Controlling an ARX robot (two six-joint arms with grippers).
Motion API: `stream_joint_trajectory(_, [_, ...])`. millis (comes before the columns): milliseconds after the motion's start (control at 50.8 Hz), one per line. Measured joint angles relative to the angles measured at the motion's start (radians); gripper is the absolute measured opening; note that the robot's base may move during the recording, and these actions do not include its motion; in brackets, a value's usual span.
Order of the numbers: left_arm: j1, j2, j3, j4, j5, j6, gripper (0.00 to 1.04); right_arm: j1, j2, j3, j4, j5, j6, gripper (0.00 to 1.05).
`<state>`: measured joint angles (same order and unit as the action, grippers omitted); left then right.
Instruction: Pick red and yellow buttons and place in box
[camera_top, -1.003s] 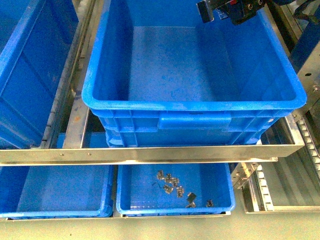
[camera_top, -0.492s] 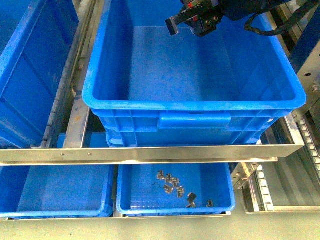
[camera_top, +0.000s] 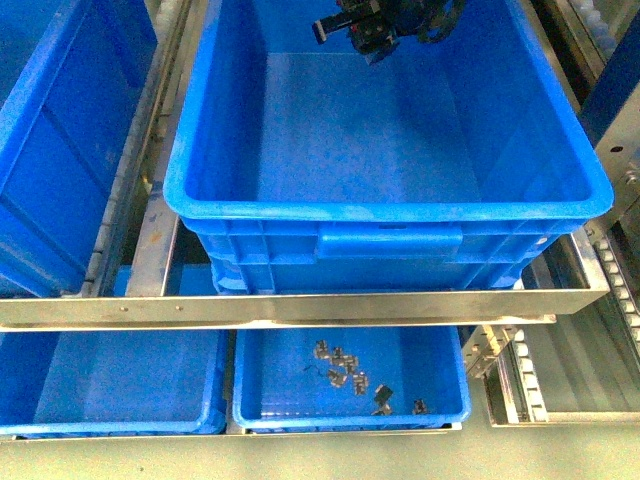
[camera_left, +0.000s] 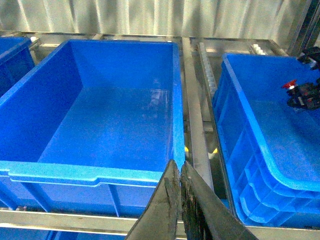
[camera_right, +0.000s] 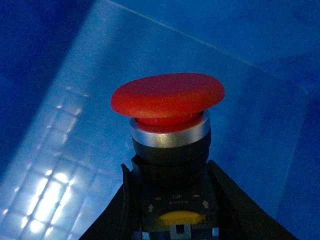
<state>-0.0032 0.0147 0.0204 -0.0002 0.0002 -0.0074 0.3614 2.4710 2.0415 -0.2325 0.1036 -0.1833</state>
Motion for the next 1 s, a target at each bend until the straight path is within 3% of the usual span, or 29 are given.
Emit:
stream_joint_trajectory(157, [0.000,0.000,0.000,0.000,0.000,0.000,0.03,-0.026,0.300,0.450,-0.262,0.066,0.039,0.26])
stream_joint_trajectory(413, [0.000,0.000,0.000,0.000,0.000,0.000,0.03,-0.044,0.478,0.752,-0.365,0.121,0.048,0.26])
stream_joint_trajectory(492, [0.000,0.000,0.000,0.000,0.000,0.000,0.03,-0.044,0.480,0.787,-0.364,0.133,0.051,0.36])
stream_joint_trajectory(649, [0.000,0.000,0.000,0.000,0.000,0.000,0.03,-0.046,0.479,0.843,-0.335,0.130,0.053,0.71])
stream_joint_trajectory(728, [0.000,0.000,0.000,0.000,0.000,0.000,0.03,-0.051,0.397,0.695,-0.205,0.085,0.058,0.83])
stream_joint_trajectory(846, [0.000,0.000,0.000,0.000,0.000,0.000,0.03,-0.055,0.167,0.316,0.022,0.053,0.060,0.99])
stream_joint_trajectory(1003, [0.000,0.000,0.000,0.000,0.000,0.000,0.03,-0.050,-0.196,-0.182,0.264,0.008,0.090,0.99])
